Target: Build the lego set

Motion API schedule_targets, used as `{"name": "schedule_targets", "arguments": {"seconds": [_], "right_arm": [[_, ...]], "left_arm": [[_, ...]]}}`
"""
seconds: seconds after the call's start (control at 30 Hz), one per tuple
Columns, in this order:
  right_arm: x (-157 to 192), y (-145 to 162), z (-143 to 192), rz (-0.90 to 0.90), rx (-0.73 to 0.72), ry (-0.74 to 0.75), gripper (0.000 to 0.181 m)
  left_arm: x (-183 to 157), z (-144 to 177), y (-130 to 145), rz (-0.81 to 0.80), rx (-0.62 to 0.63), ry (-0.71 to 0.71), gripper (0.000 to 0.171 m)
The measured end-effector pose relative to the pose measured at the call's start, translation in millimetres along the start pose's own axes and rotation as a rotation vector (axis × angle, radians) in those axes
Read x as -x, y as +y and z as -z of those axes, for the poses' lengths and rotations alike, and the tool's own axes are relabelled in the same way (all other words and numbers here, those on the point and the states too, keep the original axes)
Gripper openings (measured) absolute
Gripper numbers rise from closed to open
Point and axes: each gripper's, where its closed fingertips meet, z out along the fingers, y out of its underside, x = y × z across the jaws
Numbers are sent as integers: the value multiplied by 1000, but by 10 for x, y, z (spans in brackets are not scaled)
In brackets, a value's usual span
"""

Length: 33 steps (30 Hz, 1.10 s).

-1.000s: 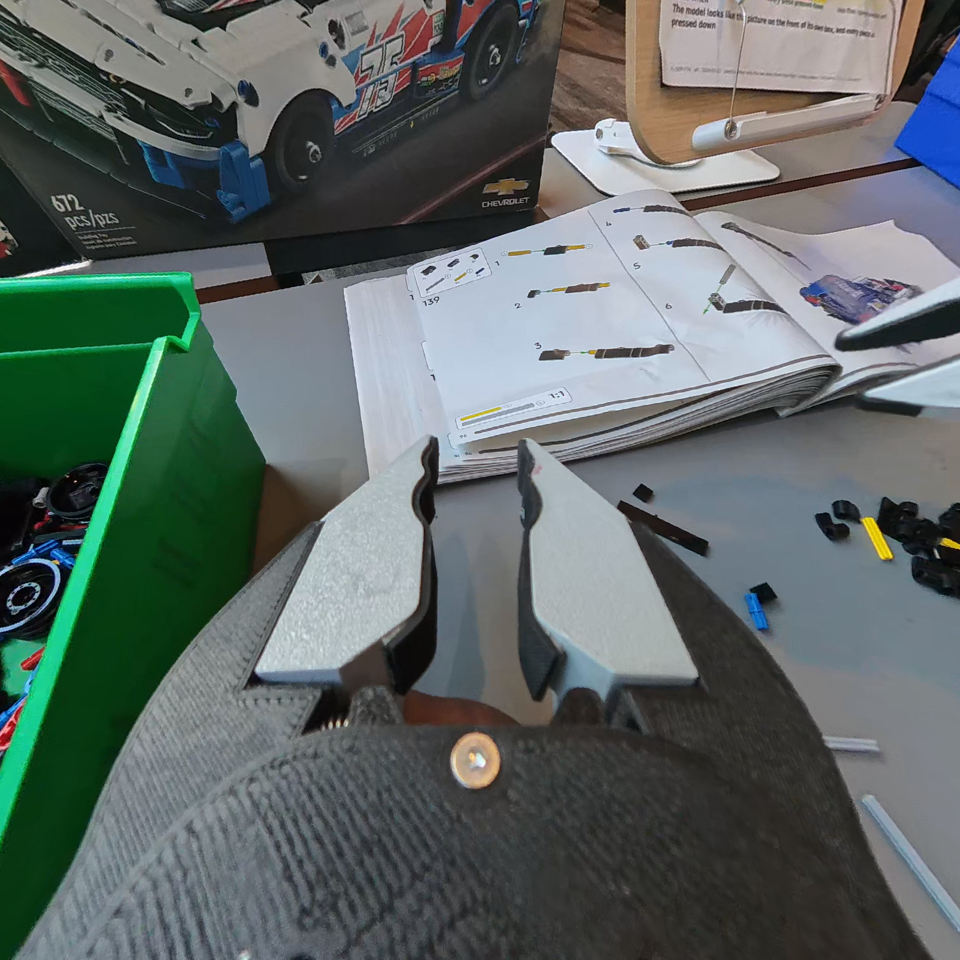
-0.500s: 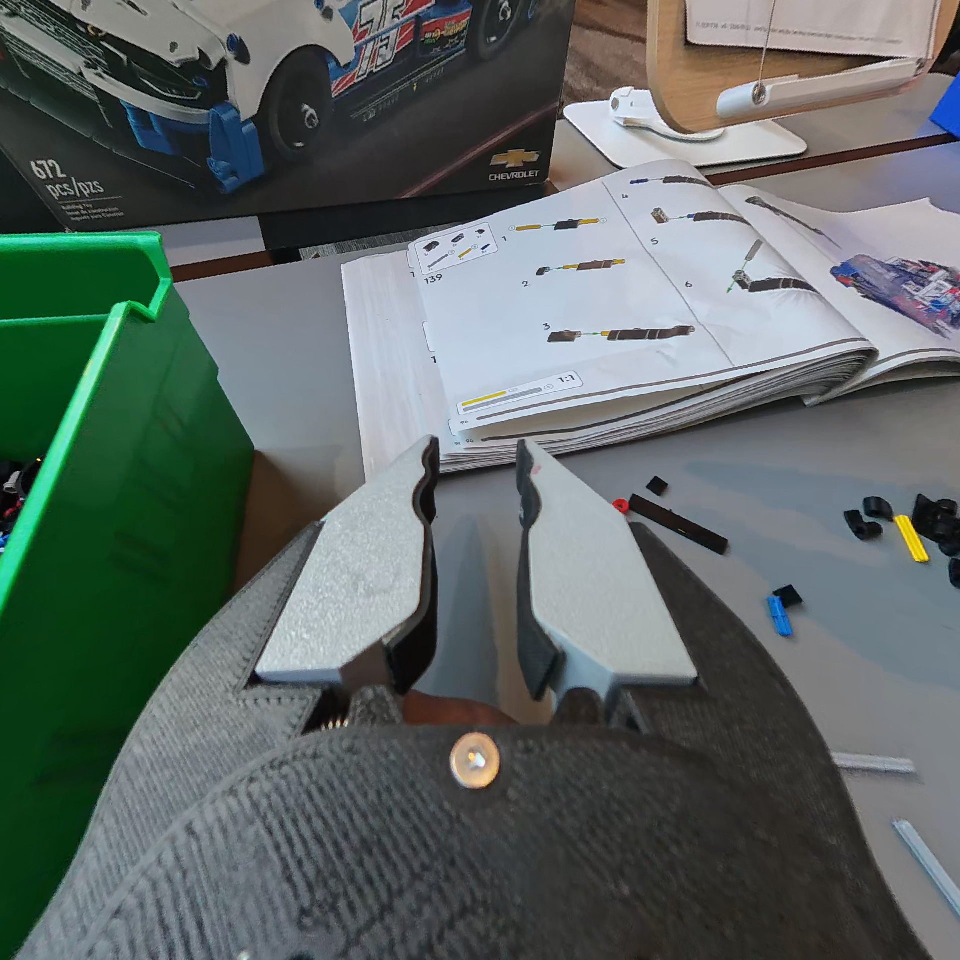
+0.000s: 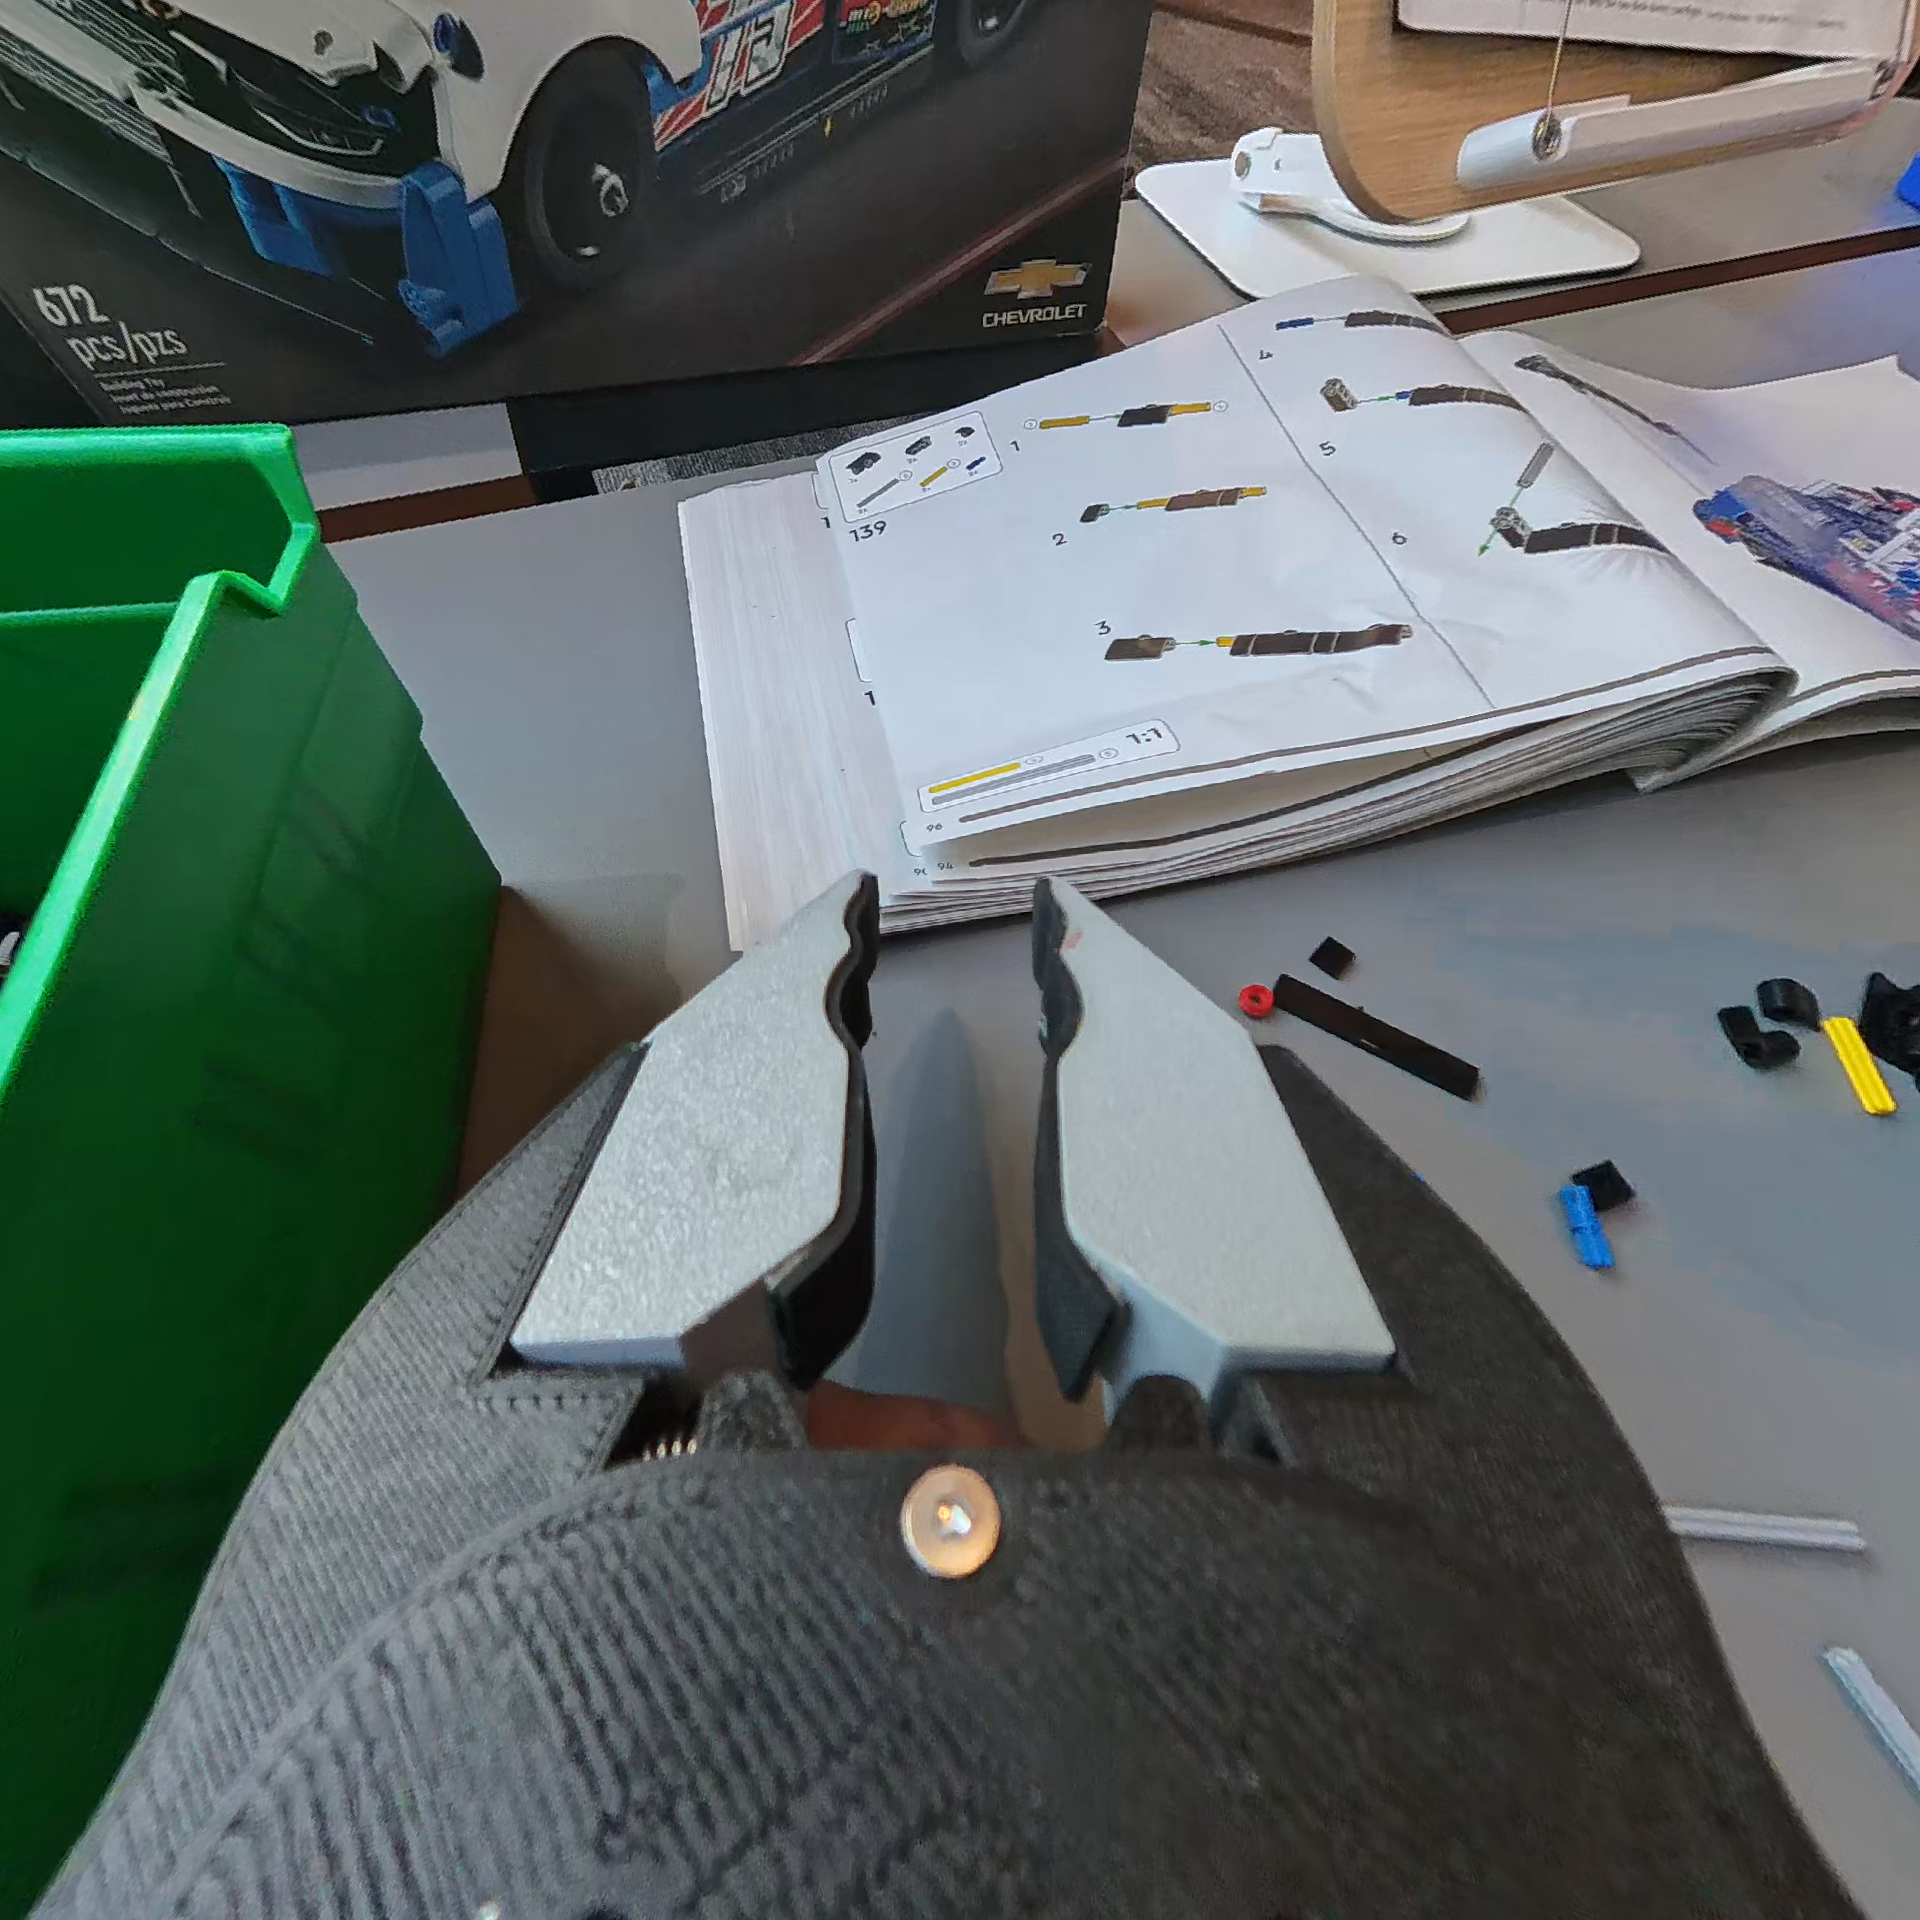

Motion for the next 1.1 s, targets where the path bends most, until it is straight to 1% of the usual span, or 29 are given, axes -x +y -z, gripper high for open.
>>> {"name": "schedule_targets", "arguments": {"seconds": [0.07,0.1,0.13,0.23,0.33,0.5,0.57,0.73,0.83,0.97,1.1], "right_arm": [[266,206,-82,22,132,-145,29],[404,318,-105,49,194,-211,20],[489,433,-129,88,255,-240,14],[603,747,-193,215,407,-253,20],[599,944,-244,292,489,-231,25],[581,987,-272,270,496,-239,22],[604,997,-265,254,499,-261,15],[611,988,-261,282,499,-252,14],[585,922,-241,290,475,-240,14],[463,838,-125,323,469,-205,15],[295,846,23,348,490,-173,14]], "left_arm": [[-9,0,6,-1,4,4,27],[-13,3,2,-3,3,5,27],[-15,8,-3,-6,0,5,27],[-6,20,-16,-13,-2,2,27],[-28,8,22,-16,21,19,29],[-55,29,3,-32,17,29,29],[-67,38,-1,-36,17,35,29],[-67,40,-3,-34,15,37,30],[-73,38,1,-37,16,38,29],[-70,36,3,-40,15,36,29],[-72,32,8,-37,16,36,29]]}}
